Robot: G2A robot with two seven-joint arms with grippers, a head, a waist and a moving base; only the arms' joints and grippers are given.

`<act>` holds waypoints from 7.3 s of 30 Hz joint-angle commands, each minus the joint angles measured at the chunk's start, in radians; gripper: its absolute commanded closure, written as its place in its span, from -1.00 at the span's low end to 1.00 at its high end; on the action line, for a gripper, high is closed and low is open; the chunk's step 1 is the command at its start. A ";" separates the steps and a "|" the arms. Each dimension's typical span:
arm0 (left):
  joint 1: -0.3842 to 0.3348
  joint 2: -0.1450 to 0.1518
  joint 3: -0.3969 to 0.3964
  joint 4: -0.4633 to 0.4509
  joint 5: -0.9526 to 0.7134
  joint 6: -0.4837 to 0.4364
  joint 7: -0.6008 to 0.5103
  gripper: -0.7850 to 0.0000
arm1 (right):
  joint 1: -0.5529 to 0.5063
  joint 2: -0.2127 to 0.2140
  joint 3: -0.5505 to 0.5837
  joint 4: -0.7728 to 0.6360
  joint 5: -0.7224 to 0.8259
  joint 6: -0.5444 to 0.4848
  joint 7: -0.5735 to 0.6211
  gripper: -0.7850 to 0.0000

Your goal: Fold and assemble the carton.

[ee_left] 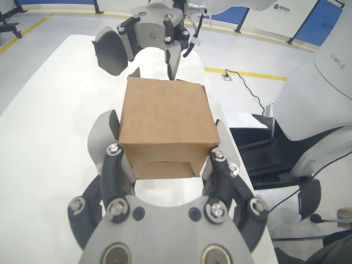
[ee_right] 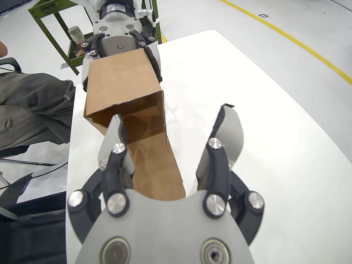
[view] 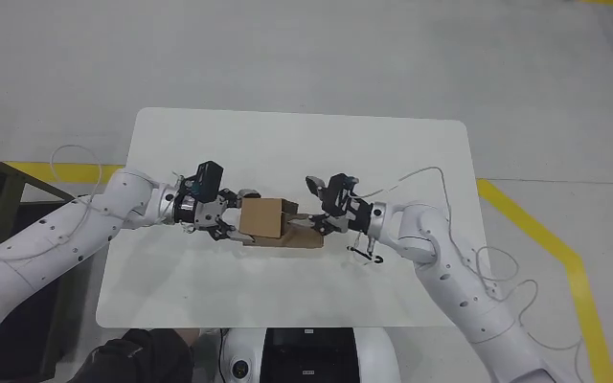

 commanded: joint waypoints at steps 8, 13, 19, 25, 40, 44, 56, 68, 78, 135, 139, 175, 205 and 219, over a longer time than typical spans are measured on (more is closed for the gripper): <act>0.010 0.009 0.000 -0.005 0.073 0.000 0.101 -0.35 | -0.061 0.017 0.089 -0.024 0.002 0.090 -0.046 -0.24; 0.009 0.017 0.000 -0.018 0.134 0.000 0.161 -0.36 | -0.057 0.009 0.060 -0.024 -0.022 0.170 -0.030 0.03; 0.005 0.022 0.000 -0.028 0.161 0.000 0.182 -0.40 | -0.045 0.003 0.027 -0.018 -0.042 0.192 -0.027 -0.25; -0.001 0.017 0.000 -0.024 0.148 0.000 0.182 -0.29 | -0.060 0.001 -0.005 -0.028 -0.046 0.160 -0.030 -0.37; -0.005 0.007 0.000 -0.017 0.149 0.000 0.182 -0.33 | -0.081 -0.005 -0.058 -0.085 -0.089 0.174 -0.041 -0.42; -0.008 0.008 0.000 -0.011 0.145 0.000 0.182 -0.36 | -0.084 -0.003 -0.036 -0.085 -0.080 0.184 -0.051 -0.45; -0.012 0.016 0.000 -0.004 0.122 0.000 0.182 -0.41 | -0.161 0.038 0.081 -0.135 -0.022 -0.023 -0.030 -0.68; -0.009 0.018 0.000 -0.032 0.132 0.000 0.182 -0.43 | -0.127 0.032 0.014 -0.126 -0.084 -0.039 -0.060 -0.18; -0.007 0.018 0.000 -0.038 0.131 0.000 0.182 -0.43 | -0.114 0.030 -0.017 -0.112 -0.120 -0.046 -0.093 0.28; -0.012 0.047 -0.011 -0.050 0.110 0.000 0.182 -0.41 | -0.226 0.093 0.196 -0.098 0.671 0.095 0.294 0.48; -0.007 0.054 -0.022 -0.058 0.111 0.000 0.182 -0.39 | -0.225 0.102 0.201 -0.072 0.851 0.160 0.430 0.42; 0.039 0.055 -0.058 -0.081 0.159 0.000 0.182 -0.38 | -0.060 0.044 -0.045 0.186 1.363 0.212 0.689 0.32; 0.002 0.006 0.000 -0.019 0.171 0.000 0.182 -0.43 | -0.065 0.048 -0.024 0.165 1.133 0.260 0.512 0.24; 0.004 0.012 0.000 0.001 0.158 0.000 0.182 -0.44 | -0.098 0.053 0.018 0.220 1.318 0.180 0.560 0.21</act>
